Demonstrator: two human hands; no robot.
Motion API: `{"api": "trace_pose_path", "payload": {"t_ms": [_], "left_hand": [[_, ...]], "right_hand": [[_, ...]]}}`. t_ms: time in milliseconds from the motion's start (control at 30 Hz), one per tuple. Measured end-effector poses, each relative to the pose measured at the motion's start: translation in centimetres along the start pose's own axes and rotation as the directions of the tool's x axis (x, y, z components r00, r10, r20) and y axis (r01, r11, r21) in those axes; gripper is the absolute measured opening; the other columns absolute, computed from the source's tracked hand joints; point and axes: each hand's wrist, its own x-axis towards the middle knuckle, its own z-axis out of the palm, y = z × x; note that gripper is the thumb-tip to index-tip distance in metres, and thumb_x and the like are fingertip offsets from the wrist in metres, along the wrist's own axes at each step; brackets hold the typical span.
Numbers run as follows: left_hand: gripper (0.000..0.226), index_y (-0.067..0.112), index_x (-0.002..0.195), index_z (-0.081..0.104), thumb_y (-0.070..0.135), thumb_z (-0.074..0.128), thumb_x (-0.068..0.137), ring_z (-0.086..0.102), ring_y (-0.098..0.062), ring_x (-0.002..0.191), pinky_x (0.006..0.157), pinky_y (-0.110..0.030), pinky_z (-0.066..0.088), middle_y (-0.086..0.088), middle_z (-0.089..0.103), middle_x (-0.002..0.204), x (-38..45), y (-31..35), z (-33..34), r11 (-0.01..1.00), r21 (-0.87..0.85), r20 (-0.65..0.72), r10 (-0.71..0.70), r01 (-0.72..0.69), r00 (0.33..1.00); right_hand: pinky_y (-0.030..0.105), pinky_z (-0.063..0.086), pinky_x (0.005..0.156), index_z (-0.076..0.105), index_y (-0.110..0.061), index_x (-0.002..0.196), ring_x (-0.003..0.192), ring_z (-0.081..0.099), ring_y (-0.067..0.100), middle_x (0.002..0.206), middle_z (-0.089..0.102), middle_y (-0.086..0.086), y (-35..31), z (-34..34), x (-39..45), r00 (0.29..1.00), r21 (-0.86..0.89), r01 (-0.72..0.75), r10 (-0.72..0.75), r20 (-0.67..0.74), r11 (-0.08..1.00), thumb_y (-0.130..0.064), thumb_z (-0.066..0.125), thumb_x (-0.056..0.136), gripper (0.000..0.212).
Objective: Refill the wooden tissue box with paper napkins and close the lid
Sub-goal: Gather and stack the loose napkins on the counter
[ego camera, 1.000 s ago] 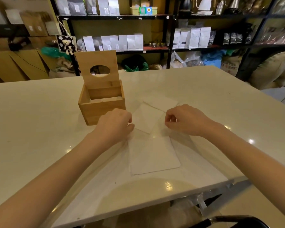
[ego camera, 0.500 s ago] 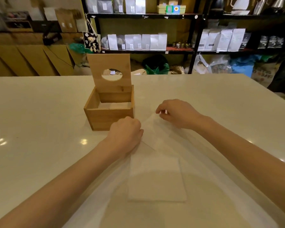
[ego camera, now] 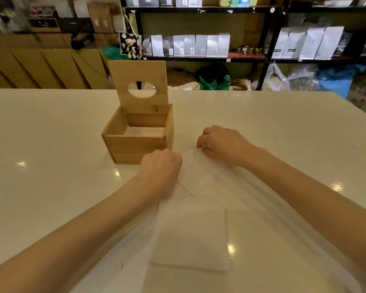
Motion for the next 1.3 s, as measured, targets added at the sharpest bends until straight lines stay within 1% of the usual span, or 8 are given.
{"api": "trace_pose_path", "payload": {"t_ms": [267, 433, 567, 733, 900, 1067, 1167, 1300], "left_hand": [[0.010, 0.015, 0.086, 0.043, 0.009, 0.049, 0.092, 0.043, -0.021, 0.068, 0.056, -0.031, 0.034, 0.001, 0.036, 0.068, 0.1, 0.0, 0.0, 0.999, -0.053, -0.042, -0.013, 0.011, 0.999], [0.014, 0.015, 0.088, 0.036, 0.014, 0.049, 0.092, 0.045, -0.021, 0.059, 0.040, -0.027, 0.024, 0.003, 0.033, 0.059, 0.0, -0.2, 0.1, 0.995, -0.100, -0.148, -0.029, 0.014, 0.989], [0.005, 0.016, 0.098, 0.044, 0.013, 0.045, 0.094, 0.053, -0.026, 0.064, 0.041, -0.029, 0.026, -0.002, 0.052, 0.074, -0.6, -0.8, -1.0, 0.990, -0.141, -0.252, -0.004, -0.033, 0.968], [0.019, 0.017, 0.109, 0.051, 0.027, 0.042, 0.096, 0.058, -0.023, 0.077, 0.060, -0.035, 0.052, -0.007, 0.054, 0.100, -2.3, -2.0, -3.4, 0.963, -0.234, -0.340, 0.051, -0.137, 0.939], [0.010, 0.019, 0.097, 0.058, 0.025, 0.055, 0.090, 0.058, -0.011, 0.069, 0.059, -0.020, 0.047, 0.003, 0.060, 0.083, -4.1, -3.5, -6.1, 0.694, -0.714, -0.099, 0.035, -0.096, 0.994], [0.006, 0.021, 0.081, 0.063, 0.020, 0.061, 0.087, 0.052, -0.007, 0.062, 0.053, -0.016, 0.038, 0.006, 0.058, 0.071, -6.0, -4.8, -6.7, 0.494, -0.866, -0.041, 0.082, -0.076, 0.996], [0.010, 0.025, 0.076, 0.066, 0.021, 0.064, 0.085, 0.052, -0.010, 0.062, 0.055, -0.020, 0.041, 0.003, 0.061, 0.071, -6.5, -5.0, -5.9, 0.471, -0.882, 0.050, 0.132, -0.018, 0.990], [0.008, 0.029, 0.075, 0.069, 0.026, 0.067, 0.082, 0.054, -0.012, 0.069, 0.060, -0.023, 0.045, 0.005, 0.065, 0.075, -6.7, -5.1, -4.2, 0.474, -0.879, 0.171, 0.212, 0.051, 0.962]], "right_hand": [[0.030, 0.043, 0.071, 0.065, -0.016, 0.101, 0.094, 0.057, 0.022, 0.098, 0.062, 0.002, 0.1, -0.7, -1.2, 0.995, 0.214, -0.097, 0.093, 0.028, 0.972, -0.020, 0.054, 0.086, 0.020], [0.026, 0.045, 0.071, 0.066, -0.013, 0.095, 0.086, 0.059, 0.021, 0.087, 0.059, 0.000, 0.5, -2.0, -2.5, 0.985, 0.366, -0.156, 0.173, -0.013, 0.917, -0.019, 0.060, 0.085, 0.013], [0.014, 0.042, 0.063, 0.065, -0.016, 0.085, 0.076, 0.058, 0.014, 0.080, 0.061, -0.001, 0.1, -3.4, -3.9, 0.971, 0.492, -0.169, 0.230, -0.064, 0.854, -0.014, 0.062, 0.083, 0.004], [0.006, 0.043, 0.058, 0.065, -0.015, 0.080, 0.058, 0.057, 0.001, 0.067, 0.063, -0.007, -1.0, -5.1, -6.4, 0.944, 0.654, -0.193, 0.320, -0.079, 0.731, -0.011, 0.065, 0.081, 0.004], [0.015, 0.049, 0.057, 0.067, -0.017, 0.074, 0.049, 0.057, 0.001, 0.059, 0.066, -0.005, -3.0, -6.4, -9.2, 0.922, 0.820, -0.171, 0.382, -0.062, 0.546, -0.009, 0.066, 0.081, 0.011], [0.025, 0.052, 0.064, 0.069, -0.016, 0.075, 0.063, 0.060, 0.015, 0.067, 0.069, 0.002, -5.1, -6.4, -11.2, 0.913, 0.929, -0.178, 0.407, 0.033, 0.323, -0.002, 0.064, 0.080, 0.016], [0.027, 0.052, 0.070, 0.072, -0.017, 0.089, 0.078, 0.062, 0.019, 0.090, 0.070, 0.010, -5.9, -6.2, -12.2, 0.913, 0.914, -0.289, 0.369, 0.173, 0.286, -0.003, 0.058, 0.084, 0.020], [0.020, 0.051, 0.059, 0.072, -0.013, 0.091, 0.069, 0.058, 0.012, 0.087, 0.068, 0.006, -6.6, -5.5, -13.4, 0.887, 0.846, -0.441, 0.287, 0.361, 0.299, -0.007, 0.056, 0.087, 0.018]]}}
